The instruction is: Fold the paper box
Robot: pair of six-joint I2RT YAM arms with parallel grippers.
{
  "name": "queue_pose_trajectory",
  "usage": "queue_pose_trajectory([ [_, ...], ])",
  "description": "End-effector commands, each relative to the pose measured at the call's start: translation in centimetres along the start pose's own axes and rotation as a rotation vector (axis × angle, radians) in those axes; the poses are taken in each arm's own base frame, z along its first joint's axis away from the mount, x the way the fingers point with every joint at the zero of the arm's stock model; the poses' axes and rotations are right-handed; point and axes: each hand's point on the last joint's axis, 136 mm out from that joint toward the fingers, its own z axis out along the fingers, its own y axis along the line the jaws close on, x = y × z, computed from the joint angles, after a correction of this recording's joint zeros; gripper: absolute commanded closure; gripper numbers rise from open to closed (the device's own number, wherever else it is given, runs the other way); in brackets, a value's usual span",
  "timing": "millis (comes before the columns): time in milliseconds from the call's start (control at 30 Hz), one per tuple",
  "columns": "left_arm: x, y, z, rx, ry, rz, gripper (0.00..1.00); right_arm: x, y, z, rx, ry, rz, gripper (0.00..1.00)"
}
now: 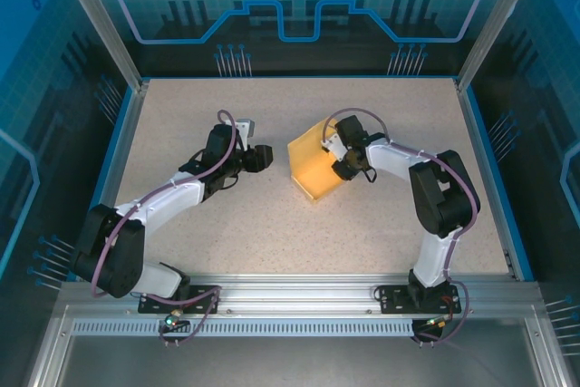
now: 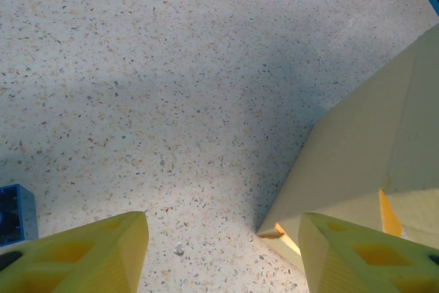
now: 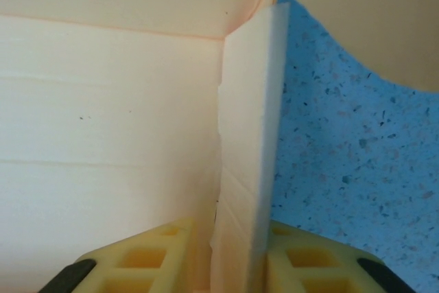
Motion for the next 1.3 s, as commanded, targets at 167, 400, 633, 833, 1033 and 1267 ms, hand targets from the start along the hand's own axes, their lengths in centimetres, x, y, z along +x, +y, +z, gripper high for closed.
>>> queue_pose_trajectory([
  [167, 1.2, 0.6, 0.4, -0.007, 0.032, 0.014, 0.39, -1.6, -0.2, -2.6, -0.043, -0.085, 0.094, 0.53],
  [400, 1.4, 2.5, 0.3, -0.063, 0.025, -0.026, 0.39, -1.8, 0.1, -4.0, -0.088, -0.144, 0.154, 0.48],
  [633, 2.5, 8.6, 0.3, -0.195, 0.047, -0.178, 0.34, -1.1, 1.4, -6.8, -0.134, -0.204, 0.204, 0.45],
  [833, 2.2, 10.9, 2.1, -0.255, 0.108, -0.179, 0.28, -0.9, 2.6, -9.1, -0.173, -0.243, 0.197, 0.43],
  [1033, 2.7, 12.3, 4.2, -0.303, 0.166, -0.184, 0.25, -1.4, 2.7, -10.1, -0.172, -0.273, 0.187, 0.43],
  [1267, 3.2, 13.0, 5.3, -0.321, 0.196, -0.189, 0.36, -1.6, 3.1, -9.8, -0.187, -0.269, 0.178, 0.42],
])
